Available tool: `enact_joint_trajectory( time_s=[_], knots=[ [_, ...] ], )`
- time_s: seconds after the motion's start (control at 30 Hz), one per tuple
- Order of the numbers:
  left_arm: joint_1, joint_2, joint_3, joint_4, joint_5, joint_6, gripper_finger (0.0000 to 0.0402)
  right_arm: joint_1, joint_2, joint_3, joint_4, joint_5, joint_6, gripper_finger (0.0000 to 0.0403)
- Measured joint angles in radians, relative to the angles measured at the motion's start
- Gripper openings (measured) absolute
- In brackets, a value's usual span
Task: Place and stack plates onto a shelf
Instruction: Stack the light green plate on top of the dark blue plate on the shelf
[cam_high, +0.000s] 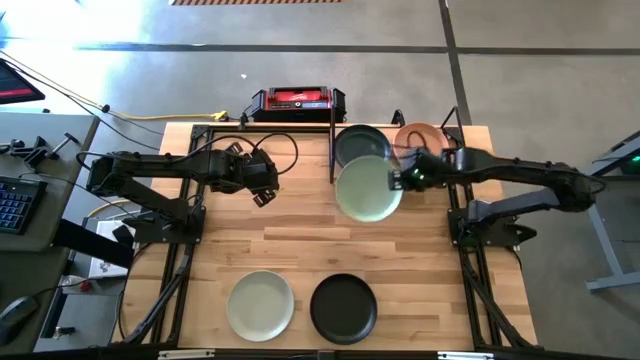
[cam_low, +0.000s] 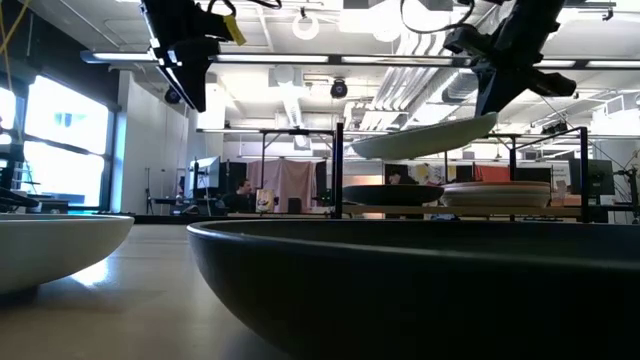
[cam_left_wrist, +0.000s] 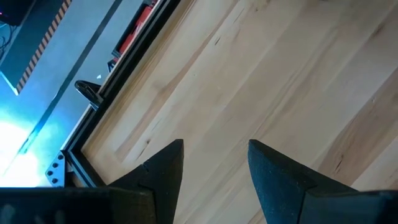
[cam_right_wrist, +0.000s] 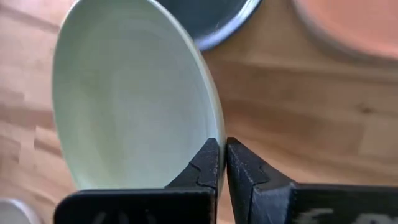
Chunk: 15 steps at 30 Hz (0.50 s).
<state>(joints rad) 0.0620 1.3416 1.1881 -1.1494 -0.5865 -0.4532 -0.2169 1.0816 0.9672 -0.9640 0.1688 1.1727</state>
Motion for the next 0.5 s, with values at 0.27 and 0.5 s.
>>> enact_joint_trajectory(
  time_s=[0.27, 0.5],
  knots=[
    [0.004, 0.000, 0.000, 0.068, 0.000, -0.008, 0.0170, -0.235, -0.064, 0.000, 0.001, 0.011, -0.173, 0.0000],
    [0.030, 0.000, 0.000, 0.120, 0.000, -0.008, 0.0170, -0.454, -0.028, 0.000, 0.122, -0.039, -0.329, 0.0000]
  ],
)
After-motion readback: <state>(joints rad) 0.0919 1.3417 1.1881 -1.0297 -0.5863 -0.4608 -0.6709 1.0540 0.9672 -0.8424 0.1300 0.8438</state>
